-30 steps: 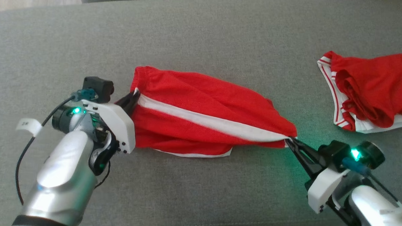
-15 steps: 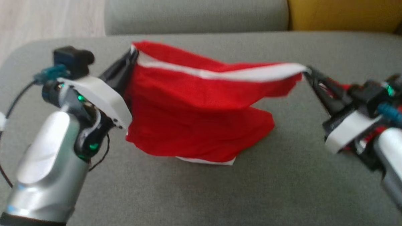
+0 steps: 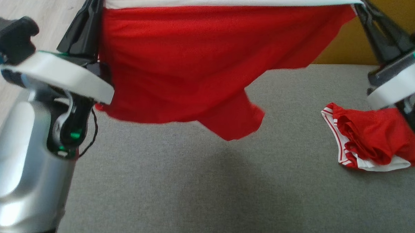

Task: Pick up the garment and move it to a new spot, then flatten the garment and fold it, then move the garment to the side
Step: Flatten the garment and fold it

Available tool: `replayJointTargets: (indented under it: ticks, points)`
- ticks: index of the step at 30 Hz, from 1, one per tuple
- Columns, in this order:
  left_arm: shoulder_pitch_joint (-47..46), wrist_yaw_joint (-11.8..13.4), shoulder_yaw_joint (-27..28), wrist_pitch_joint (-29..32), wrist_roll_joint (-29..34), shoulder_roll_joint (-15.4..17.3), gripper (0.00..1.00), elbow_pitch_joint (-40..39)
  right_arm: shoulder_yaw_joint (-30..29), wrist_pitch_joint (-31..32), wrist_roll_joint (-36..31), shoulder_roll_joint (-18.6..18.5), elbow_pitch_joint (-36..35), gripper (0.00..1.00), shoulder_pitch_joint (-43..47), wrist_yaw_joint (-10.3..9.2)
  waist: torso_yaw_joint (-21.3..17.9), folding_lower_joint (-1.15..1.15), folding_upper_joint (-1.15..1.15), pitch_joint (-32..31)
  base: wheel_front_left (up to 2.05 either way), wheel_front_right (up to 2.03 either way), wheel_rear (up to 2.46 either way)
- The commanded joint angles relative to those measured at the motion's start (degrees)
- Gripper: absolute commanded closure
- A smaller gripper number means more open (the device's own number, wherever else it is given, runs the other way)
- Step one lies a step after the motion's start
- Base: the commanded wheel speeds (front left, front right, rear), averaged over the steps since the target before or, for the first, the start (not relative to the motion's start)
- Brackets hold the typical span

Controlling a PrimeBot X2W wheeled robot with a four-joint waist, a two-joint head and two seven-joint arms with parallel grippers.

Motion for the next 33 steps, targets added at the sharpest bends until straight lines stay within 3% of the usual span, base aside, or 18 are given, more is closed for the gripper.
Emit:
replayJointTargets:
  ticks: [1, 11, 15, 19, 25, 33]
  points:
    - [-0.4, 0.7, 2.9, 0.2, -0.6, 1.9, 1.00, -3.1, -1.1, 1.3, -0.2, 0.0, -2.6, 1.00, 2.9, 0.19, -0.1, 0.00, 0.00, 0.0, 0.00, 0.00, 0.00]
    - [2.2, 1.6, 1.8, 5.8, -1.2, 4.0, 1.00, -9.1, -3.8, 6.3, -0.7, -1.1, -10.8, 1.00, 6.2, 0.19, -0.9, 0.00, 0.00, 2.9, 0.00, 0.00, 0.00]
    - [-0.4, 1.7, 1.1, 7.2, -0.8, 4.2, 1.00, -7.7, -2.8, 8.1, 0.5, -2.3, -11.4, 1.00, 3.3, 0.19, -1.0, 0.00, 0.00, 5.7, 0.00, 0.00, 0.00]
    - [-7.0, 1.4, 0.4, 8.4, -0.3, 3.7, 1.00, -4.1, -0.4, 9.4, 2.3, -4.5, -10.4, 1.00, -3.6, 0.19, -1.1, 0.00, 0.00, 12.4, 0.00, 0.00, 0.00]
    - [-24.3, 1.0, 1.6, 6.3, 0.6, 1.5, 1.00, 8.5, 5.9, 8.1, 4.0, -6.4, -2.7, 1.00, -20.6, 0.19, -1.3, 0.00, 0.00, 23.3, 0.00, 0.00, 0.00]
    - [-46.5, -0.1, 3.5, -2.3, 2.1, -0.8, 1.00, 27.5, 11.5, 0.0, 2.2, -0.5, 15.9, 1.00, -42.0, 0.19, -1.6, 0.00, 0.00, 33.0, 0.00, 0.00, 0.00]
